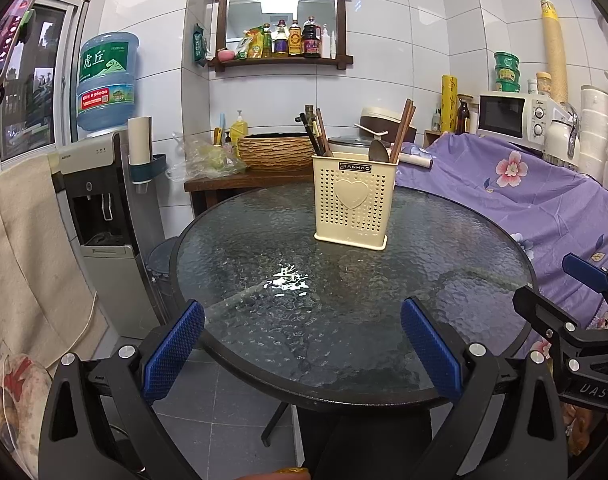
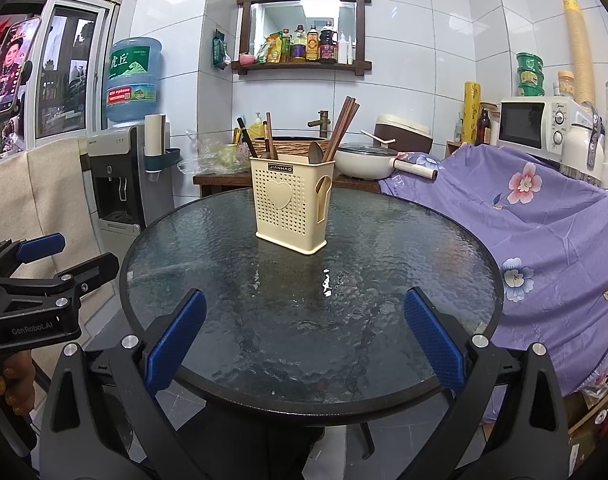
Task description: Organize utensils
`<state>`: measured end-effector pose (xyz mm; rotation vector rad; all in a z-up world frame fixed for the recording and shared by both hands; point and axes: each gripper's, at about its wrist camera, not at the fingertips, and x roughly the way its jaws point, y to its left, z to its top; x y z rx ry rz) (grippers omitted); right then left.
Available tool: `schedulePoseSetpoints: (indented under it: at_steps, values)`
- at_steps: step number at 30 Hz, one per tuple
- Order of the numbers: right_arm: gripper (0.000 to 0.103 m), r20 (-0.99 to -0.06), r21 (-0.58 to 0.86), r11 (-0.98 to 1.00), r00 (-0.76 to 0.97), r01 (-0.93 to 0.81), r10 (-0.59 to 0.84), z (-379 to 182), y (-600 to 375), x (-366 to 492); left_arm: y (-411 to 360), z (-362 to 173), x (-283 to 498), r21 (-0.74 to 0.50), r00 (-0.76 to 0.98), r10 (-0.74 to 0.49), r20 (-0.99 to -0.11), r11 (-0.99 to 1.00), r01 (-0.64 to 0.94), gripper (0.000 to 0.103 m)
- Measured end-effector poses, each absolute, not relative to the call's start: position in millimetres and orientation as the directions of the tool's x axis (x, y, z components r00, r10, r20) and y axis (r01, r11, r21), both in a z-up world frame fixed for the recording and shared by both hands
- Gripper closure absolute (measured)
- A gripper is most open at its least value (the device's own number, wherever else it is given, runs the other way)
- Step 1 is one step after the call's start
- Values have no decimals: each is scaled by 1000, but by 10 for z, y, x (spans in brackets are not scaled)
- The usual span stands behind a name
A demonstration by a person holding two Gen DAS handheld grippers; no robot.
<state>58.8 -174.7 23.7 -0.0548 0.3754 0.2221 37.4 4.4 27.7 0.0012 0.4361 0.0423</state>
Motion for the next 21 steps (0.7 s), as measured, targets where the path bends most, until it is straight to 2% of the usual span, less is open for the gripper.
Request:
schedulePoseSetpoints:
  at_steps: [21]
  values:
    - [6,-371,-14,974,905,-228,207,234,-1735,596,37,276,371,12,905,43,-422,999,-42,6]
